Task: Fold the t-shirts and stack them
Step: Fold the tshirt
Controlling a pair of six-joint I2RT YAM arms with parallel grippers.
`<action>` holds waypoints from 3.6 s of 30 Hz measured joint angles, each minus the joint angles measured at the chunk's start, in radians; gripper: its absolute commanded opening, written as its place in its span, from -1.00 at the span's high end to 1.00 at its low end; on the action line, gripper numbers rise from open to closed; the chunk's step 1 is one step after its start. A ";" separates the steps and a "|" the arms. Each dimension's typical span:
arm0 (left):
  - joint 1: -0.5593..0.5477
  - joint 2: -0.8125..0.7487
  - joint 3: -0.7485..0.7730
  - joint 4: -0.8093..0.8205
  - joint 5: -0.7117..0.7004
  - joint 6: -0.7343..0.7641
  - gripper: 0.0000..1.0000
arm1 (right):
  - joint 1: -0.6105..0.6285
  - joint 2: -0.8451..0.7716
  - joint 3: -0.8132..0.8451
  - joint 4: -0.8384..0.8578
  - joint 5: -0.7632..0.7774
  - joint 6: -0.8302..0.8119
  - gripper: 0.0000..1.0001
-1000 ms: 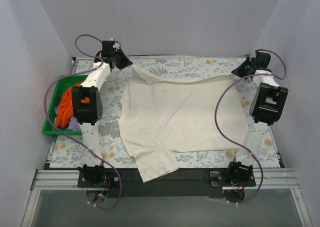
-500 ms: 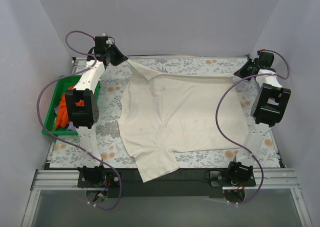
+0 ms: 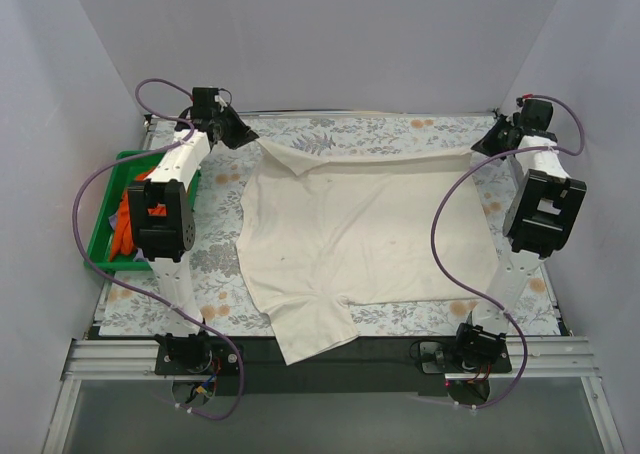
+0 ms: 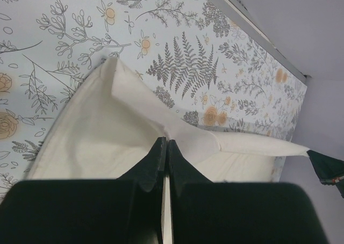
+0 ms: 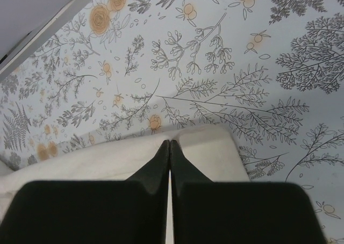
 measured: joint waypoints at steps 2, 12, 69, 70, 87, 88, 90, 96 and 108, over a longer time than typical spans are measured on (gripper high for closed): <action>0.000 -0.002 -0.008 0.005 0.011 -0.008 1.00 | 0.000 -0.022 0.000 -0.004 0.014 -0.005 0.97; 0.000 -0.053 -0.083 0.008 0.036 -0.036 1.00 | -0.012 -0.064 0.000 -0.016 0.042 -0.035 0.97; -0.023 -0.537 -0.641 0.021 0.050 -0.146 1.00 | -0.018 -0.269 -0.301 -0.172 0.172 -0.067 0.97; -0.025 -0.549 -0.646 0.021 0.052 -0.153 1.00 | -0.018 -0.270 -0.301 -0.172 0.173 -0.067 0.97; -0.090 -0.605 -0.808 0.019 0.066 -0.248 1.00 | -0.018 -0.270 -0.301 -0.174 0.196 -0.068 0.97; -0.092 -0.607 -0.811 0.012 0.065 -0.251 1.00 | -0.018 -0.270 -0.301 -0.174 0.196 -0.068 0.97; -0.095 -0.612 -0.811 0.003 0.063 -0.252 1.00 | -0.018 -0.270 -0.301 -0.175 0.198 -0.068 0.97; -0.102 -0.634 -0.774 -0.029 0.058 -0.260 1.00 | -0.018 -0.270 -0.299 -0.193 0.198 -0.068 0.97; -0.149 -0.674 -0.766 -0.056 0.058 -0.298 1.00 | -0.018 -0.270 -0.286 -0.201 0.209 -0.074 0.97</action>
